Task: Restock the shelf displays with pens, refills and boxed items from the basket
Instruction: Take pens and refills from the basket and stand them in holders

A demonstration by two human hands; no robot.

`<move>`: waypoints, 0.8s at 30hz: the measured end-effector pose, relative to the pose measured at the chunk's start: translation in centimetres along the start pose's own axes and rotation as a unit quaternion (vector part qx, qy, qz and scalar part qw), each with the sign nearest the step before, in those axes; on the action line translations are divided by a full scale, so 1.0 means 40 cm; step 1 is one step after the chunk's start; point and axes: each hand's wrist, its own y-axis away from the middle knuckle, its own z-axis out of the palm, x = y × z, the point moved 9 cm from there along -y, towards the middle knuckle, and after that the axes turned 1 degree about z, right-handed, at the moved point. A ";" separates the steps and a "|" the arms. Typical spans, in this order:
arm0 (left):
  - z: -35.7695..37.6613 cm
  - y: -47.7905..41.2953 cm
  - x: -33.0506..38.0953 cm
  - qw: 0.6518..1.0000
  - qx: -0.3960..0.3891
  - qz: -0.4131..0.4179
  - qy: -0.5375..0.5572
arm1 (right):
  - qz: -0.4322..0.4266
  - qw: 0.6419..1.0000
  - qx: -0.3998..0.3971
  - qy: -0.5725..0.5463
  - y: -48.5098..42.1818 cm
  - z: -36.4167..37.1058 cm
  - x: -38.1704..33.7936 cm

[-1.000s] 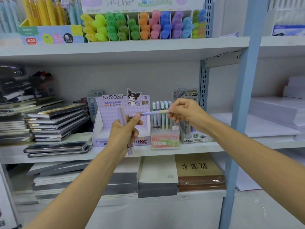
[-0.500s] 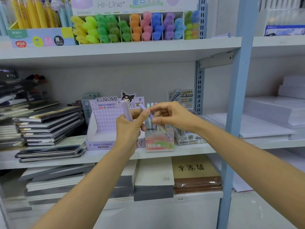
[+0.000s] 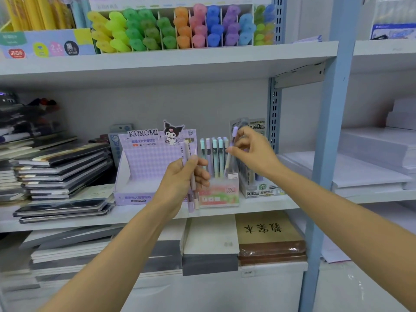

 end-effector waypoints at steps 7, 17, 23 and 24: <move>-0.012 0.010 -0.016 0.996 0.002 -0.001 -0.092 | -0.021 0.990 -0.011 0.138 -0.003 0.018 -0.008; -0.008 0.005 -0.029 0.991 -0.014 0.006 -0.132 | -0.003 0.984 -0.067 0.163 -0.023 0.033 -0.010; -0.003 0.015 -0.022 0.992 -0.030 -0.003 -0.120 | -0.072 0.975 0.004 0.211 -0.012 0.032 -0.043; -0.002 0.018 -0.021 0.993 -0.035 -0.006 -0.114 | -0.082 0.973 0.031 0.211 -0.014 0.021 -0.047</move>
